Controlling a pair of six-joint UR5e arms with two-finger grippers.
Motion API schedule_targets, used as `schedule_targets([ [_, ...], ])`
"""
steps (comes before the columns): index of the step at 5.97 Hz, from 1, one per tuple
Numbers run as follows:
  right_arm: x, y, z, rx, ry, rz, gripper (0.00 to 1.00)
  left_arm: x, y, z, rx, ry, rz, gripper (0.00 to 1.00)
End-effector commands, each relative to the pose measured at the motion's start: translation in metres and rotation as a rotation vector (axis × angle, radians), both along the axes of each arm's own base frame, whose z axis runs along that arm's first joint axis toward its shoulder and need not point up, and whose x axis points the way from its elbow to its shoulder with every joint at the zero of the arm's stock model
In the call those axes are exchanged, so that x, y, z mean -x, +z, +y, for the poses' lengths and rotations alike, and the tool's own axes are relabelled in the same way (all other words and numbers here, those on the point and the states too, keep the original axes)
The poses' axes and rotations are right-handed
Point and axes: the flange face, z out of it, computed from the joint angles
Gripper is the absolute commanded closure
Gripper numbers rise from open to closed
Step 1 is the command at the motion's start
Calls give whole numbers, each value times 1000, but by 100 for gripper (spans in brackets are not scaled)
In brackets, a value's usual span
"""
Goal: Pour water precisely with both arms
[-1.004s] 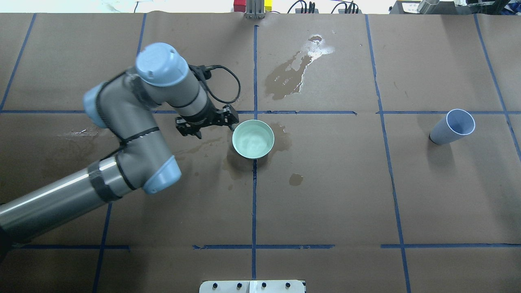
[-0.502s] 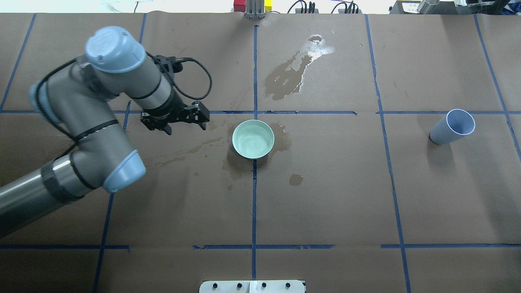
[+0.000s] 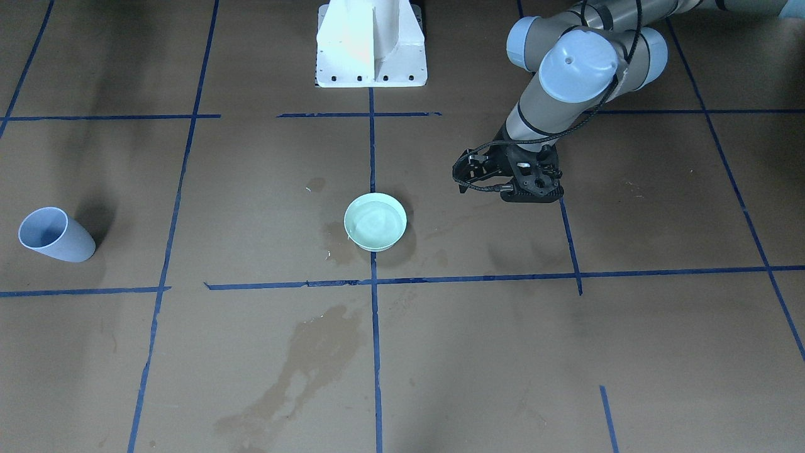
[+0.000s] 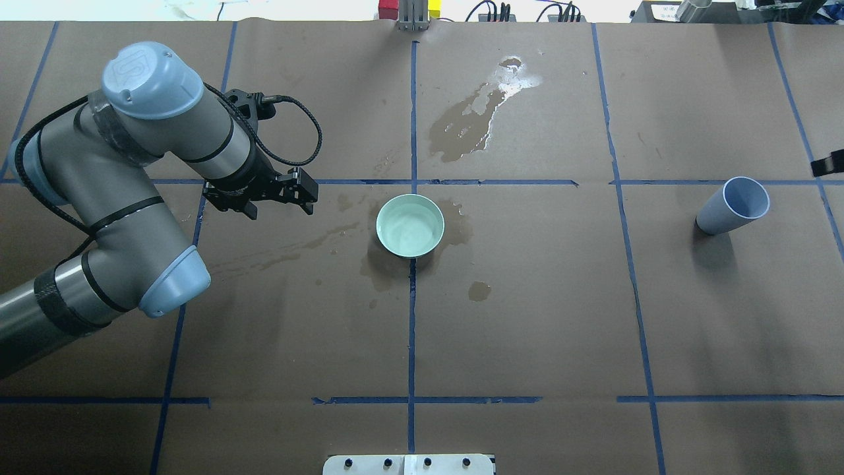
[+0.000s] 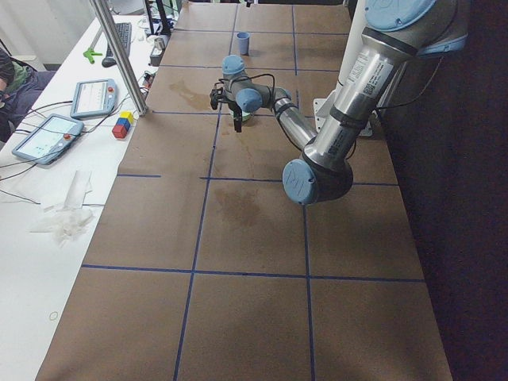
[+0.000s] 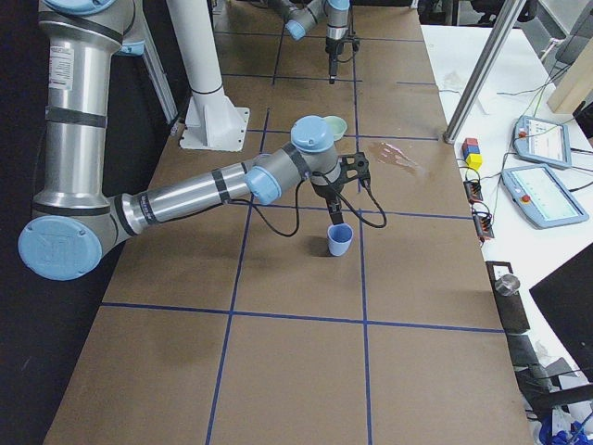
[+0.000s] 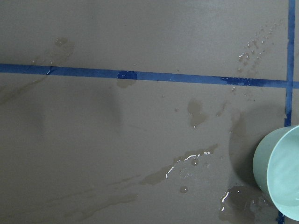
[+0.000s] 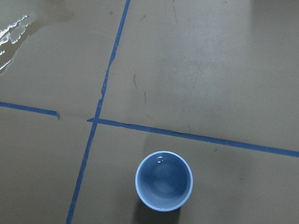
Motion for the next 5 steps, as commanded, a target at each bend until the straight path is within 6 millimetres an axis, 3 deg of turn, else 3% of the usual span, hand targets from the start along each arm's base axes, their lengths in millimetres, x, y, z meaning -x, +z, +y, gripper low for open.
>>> schedule_targets([
  [1,39,45,53,-112,115,-20,0,0,0,0,0,-1,0,0],
  [2,55,77,65,-166,168,-64,0,0,0,0,0,-1,0,0],
  [4,91,103,89,-223,272,-41,0,1,-2,1,-1,-2,2,0],
  [5,115,131,101,-266,327,-32,0,0,-1,0,0,-2,1,0],
])
